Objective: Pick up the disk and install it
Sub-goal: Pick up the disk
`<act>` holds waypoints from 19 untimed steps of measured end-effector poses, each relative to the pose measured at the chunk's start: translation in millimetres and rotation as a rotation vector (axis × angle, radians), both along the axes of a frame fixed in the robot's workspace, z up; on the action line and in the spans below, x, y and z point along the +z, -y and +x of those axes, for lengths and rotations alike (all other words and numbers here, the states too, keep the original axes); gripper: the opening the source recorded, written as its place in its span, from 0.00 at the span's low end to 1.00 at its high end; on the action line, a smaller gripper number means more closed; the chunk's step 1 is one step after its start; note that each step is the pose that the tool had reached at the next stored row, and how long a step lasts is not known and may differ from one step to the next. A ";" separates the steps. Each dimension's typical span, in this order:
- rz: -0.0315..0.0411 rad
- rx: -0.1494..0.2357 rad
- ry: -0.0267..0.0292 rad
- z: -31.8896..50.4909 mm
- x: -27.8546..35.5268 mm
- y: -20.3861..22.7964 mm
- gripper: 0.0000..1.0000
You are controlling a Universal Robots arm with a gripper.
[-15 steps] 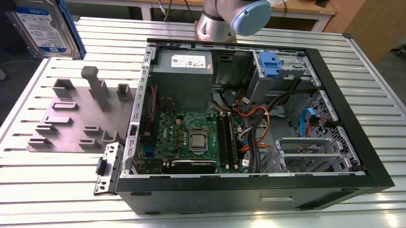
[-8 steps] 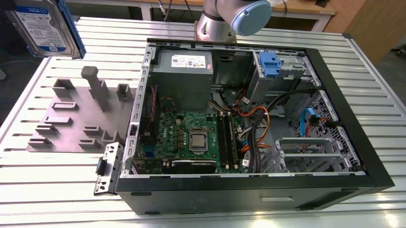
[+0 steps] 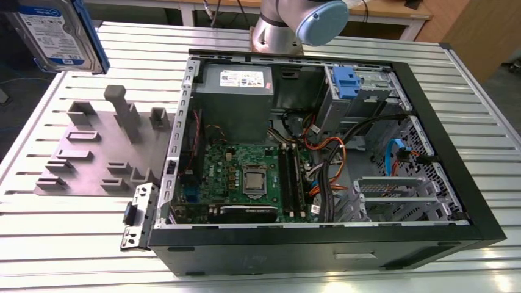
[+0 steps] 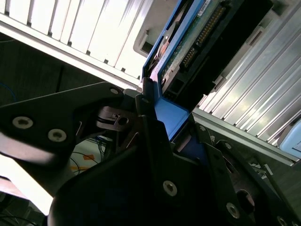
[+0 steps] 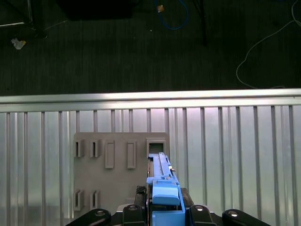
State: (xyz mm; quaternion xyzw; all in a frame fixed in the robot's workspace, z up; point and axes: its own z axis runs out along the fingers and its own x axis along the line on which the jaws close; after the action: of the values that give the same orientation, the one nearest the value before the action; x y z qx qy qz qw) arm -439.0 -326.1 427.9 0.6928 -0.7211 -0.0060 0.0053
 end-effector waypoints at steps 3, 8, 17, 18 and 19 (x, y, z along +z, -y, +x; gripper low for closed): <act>0.0000 0.000 -0.0002 0.0 0.9 0.0 0.37; 0.0000 0.000 -0.0001 0.0 3.1 0.0 0.37; 0.0000 0.000 0.0000 0.0 9.4 0.0 0.37; 0.0001 0.000 0.0000 0.0 10.1 0.0 0.37; 0.0000 0.000 0.0000 0.0 10.9 0.0 0.37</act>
State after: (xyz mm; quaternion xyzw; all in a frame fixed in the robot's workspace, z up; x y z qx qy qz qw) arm -439.0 -326.1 438.7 0.6927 -0.7211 -0.0060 0.0053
